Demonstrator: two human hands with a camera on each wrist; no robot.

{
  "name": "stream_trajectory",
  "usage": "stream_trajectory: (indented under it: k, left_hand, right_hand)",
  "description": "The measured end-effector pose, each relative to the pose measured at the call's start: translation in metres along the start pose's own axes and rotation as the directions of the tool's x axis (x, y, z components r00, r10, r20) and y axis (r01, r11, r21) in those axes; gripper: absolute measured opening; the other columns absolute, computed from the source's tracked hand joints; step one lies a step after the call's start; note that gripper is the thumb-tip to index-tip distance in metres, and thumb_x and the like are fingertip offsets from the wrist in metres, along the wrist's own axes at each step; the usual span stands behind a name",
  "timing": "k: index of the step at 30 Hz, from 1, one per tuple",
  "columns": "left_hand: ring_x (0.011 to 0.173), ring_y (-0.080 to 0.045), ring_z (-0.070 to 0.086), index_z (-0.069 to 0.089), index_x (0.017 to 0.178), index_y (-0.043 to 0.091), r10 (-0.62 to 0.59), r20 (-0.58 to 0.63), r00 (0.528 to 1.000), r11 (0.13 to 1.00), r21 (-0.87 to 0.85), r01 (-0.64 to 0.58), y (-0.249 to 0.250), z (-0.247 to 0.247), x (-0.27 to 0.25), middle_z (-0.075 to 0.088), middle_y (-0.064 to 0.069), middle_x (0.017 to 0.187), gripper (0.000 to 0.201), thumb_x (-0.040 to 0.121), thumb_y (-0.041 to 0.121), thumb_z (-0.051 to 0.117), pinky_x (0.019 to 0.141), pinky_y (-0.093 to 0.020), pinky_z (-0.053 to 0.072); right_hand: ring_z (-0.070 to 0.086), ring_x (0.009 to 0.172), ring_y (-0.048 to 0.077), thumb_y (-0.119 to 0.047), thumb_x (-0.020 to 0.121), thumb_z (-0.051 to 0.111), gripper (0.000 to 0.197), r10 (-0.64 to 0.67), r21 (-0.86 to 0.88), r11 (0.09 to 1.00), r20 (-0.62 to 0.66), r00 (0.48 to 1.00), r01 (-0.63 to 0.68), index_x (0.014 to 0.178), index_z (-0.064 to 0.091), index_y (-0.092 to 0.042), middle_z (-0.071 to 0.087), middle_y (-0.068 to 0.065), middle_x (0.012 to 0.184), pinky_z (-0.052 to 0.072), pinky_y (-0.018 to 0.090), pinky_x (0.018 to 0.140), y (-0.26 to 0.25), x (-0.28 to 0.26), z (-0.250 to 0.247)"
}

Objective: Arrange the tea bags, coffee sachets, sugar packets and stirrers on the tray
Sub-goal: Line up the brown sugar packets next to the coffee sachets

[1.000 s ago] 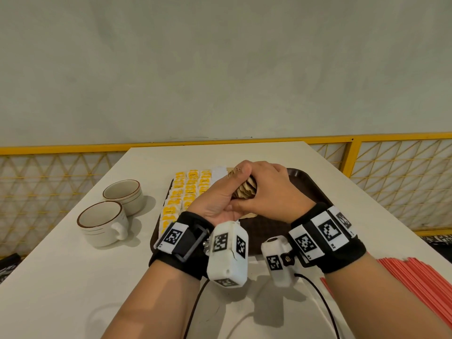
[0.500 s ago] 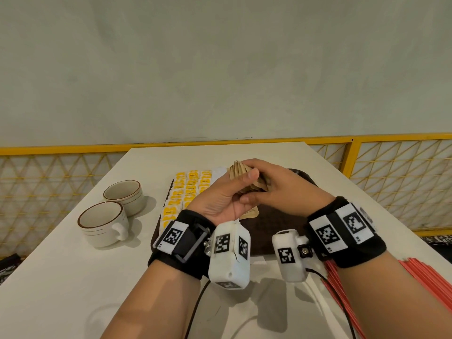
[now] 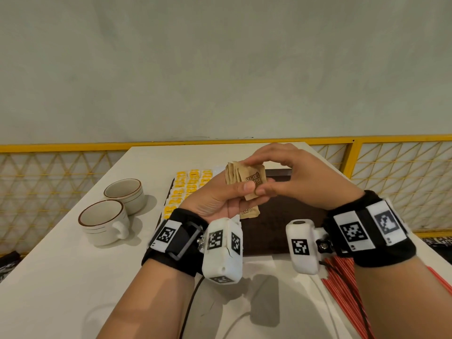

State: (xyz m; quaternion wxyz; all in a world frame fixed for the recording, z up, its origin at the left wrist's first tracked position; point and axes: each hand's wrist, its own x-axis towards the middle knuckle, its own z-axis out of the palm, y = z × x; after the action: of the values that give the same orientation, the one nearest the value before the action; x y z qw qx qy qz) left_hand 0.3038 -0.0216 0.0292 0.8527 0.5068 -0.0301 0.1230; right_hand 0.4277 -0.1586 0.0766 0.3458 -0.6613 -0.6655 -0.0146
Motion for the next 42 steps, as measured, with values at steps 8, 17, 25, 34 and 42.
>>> stream_trajectory:
  k: [8, 17, 25, 34, 42]
  left_hand:
    - [0.098, -0.036, 0.067, 0.068, 0.108, 0.008, -0.031, 0.024, 0.999, 0.998, 0.056, 0.029, 0.0, 0.002, 0.001, 0.067, -0.02, 0.104, 0.07, 0.047, 0.029, 0.093, 0.084, -0.033, 0.057]
    - [0.076, -0.023, 0.07, 0.058, 0.091, 0.008, -0.019, -0.281, 0.96, 1.0, 0.002, 0.02, 0.004, 0.004, 0.008, 0.066, -0.016, 0.091, 0.037, 0.073, 0.04, 0.063, 0.066, -0.032, 0.06]
    - [0.075, -0.017, 0.062, 0.067, 0.093, 0.015, -0.02, -0.341, 0.94, 0.646, 0.713, 0.272, 0.036, -0.023, 0.017, 0.06, 0.0, 0.08, 0.009, 0.094, 0.015, 0.058, 0.07, -0.029, 0.053]
    - [0.068, -0.003, 0.054, 0.062, 0.108, 0.021, -0.288, -0.309, 0.907, -0.15, 0.949, 0.276, 0.017, -0.04, 0.069, 0.054, 0.007, 0.098, 0.015, 0.095, 0.023, 0.055, 0.061, -0.013, 0.042]
    - [0.066, -0.002, 0.046, 0.064, 0.103, 0.018, -0.349, -0.304, 0.886, -0.313, 0.929, 0.196, 0.007, -0.043, 0.088, 0.056, 0.005, 0.098, 0.013, 0.094, 0.024, 0.056, 0.062, -0.015, 0.037]
  right_hand:
    - [0.049, 0.106, 0.007, -0.024, 0.074, 0.079, 0.033, 0.077, -0.019, 0.997, 0.005, 0.997, -0.077, 0.099, 0.062, -0.037, 0.06, -0.014, 0.106, 0.036, 0.011, 0.089, -0.001, 0.0, 0.003]
    - [0.057, 0.092, 0.01, -0.013, 0.085, 0.068, 0.012, 0.124, 0.101, 0.987, -0.023, 0.992, -0.122, 0.095, 0.063, -0.012, 0.065, 0.0, 0.098, 0.048, 0.022, 0.08, 0.001, 0.002, 0.009]
    - [0.069, 0.092, 0.021, 0.002, 0.09, 0.058, 0.01, 0.473, 0.473, 0.716, 0.213, 0.855, -0.514, 0.096, 0.058, -0.005, 0.063, 0.018, 0.105, 0.06, 0.033, 0.073, 0.036, 0.002, 0.019]
    - [0.064, 0.105, 0.03, 0.004, 0.087, 0.061, 0.017, 0.634, 0.329, 0.555, 0.428, 0.645, -0.764, 0.094, 0.056, -0.011, 0.064, 0.016, 0.109, 0.06, 0.029, 0.068, 0.078, 0.021, 0.052]
    - [0.065, 0.092, 0.027, 0.005, 0.088, 0.06, 0.014, 0.672, 0.38, 0.466, 0.436, 0.599, -0.799, 0.089, 0.057, -0.008, 0.063, 0.018, 0.102, 0.059, 0.026, 0.062, 0.101, 0.017, 0.064]
